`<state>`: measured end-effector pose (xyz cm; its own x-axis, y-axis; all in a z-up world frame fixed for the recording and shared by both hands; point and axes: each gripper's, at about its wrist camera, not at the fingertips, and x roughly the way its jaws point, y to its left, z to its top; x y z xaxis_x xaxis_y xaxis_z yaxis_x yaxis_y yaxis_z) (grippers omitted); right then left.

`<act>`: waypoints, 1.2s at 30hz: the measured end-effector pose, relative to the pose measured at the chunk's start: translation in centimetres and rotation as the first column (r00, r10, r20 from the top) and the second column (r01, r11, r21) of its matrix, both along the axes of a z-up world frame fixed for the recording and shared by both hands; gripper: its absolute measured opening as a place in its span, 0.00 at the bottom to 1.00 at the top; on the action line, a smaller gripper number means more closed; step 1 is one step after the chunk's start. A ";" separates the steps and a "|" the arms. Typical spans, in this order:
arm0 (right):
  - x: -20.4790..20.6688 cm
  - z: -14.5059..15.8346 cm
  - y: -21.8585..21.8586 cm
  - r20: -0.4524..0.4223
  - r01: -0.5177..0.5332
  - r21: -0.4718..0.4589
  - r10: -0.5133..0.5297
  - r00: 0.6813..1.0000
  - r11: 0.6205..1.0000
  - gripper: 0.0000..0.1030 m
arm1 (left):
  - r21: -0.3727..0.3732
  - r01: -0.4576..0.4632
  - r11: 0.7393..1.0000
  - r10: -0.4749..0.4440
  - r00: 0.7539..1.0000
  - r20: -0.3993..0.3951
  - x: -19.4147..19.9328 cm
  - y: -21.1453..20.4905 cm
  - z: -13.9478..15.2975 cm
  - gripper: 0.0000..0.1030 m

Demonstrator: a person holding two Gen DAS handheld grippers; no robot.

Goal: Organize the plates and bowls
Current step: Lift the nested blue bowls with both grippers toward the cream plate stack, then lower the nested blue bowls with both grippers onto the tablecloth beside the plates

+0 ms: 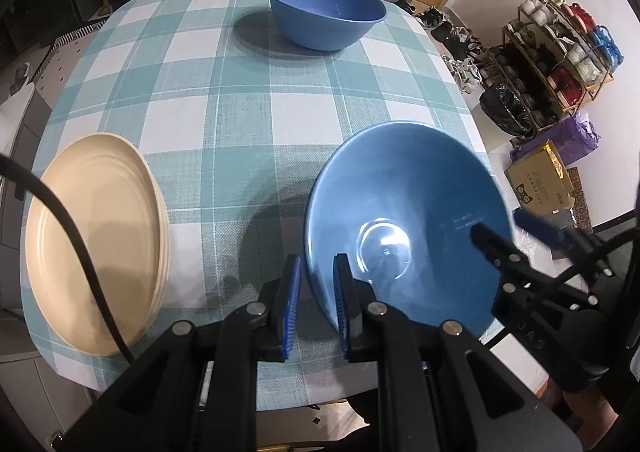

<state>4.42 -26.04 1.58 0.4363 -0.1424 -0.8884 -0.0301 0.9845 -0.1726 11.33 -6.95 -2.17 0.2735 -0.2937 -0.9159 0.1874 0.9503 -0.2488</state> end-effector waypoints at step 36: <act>2.6 -6.3 -5.8 -0.177 0.266 0.572 -0.200 0.964 0.776 0.32 | -0.062 -0.009 0.998 0.005 0.998 -0.069 1.1 -1.3 -2.8 0.35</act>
<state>7.06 -31.89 -4.75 0.3623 0.3335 -0.8704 0.2291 0.8733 0.4299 12.43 -8.23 -4.93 0.2131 -0.3494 -0.9124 0.1614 0.9336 -0.3198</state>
